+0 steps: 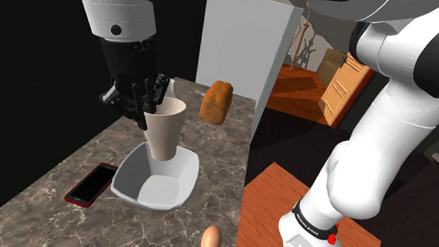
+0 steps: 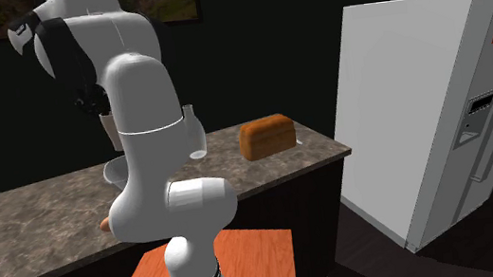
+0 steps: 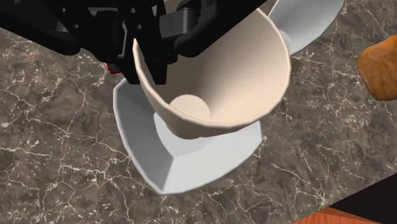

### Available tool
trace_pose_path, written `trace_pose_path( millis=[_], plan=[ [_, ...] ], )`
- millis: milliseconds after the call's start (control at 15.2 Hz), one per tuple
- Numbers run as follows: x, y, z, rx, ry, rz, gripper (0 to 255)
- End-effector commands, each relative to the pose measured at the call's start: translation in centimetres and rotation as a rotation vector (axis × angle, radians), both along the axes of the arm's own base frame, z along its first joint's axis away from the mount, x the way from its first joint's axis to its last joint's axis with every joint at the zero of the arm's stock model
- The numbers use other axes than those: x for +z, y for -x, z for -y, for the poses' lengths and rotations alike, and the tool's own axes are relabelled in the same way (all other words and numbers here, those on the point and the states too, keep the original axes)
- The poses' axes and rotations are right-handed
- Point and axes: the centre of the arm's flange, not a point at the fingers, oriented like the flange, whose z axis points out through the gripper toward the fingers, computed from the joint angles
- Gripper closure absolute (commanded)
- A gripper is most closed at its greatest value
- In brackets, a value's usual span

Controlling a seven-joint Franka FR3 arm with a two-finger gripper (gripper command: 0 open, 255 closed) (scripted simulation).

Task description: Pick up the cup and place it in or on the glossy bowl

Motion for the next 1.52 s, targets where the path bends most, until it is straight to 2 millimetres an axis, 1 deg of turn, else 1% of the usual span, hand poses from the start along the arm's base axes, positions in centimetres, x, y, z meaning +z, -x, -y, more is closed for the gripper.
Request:
trace_pose_path(
  millis=[0, 792, 1254, 1320, 1452],
  plan=[
    [-1.2, 0.0, 0.1, 0.000, 0.000, 0.001, 255],
    [-7.4, 0.0, 0.1, 0.000, 0.000, 0.001, 255],
    [-7.4, 0.0, 0.1, 0.000, 0.000, 0.001, 255],
    [-7.4, 0.0, 0.1, 0.000, 0.000, 0.001, 0],
    [-7.4, 0.0, 0.1, 0.000, 0.000, 0.001, 0]
  ],
)
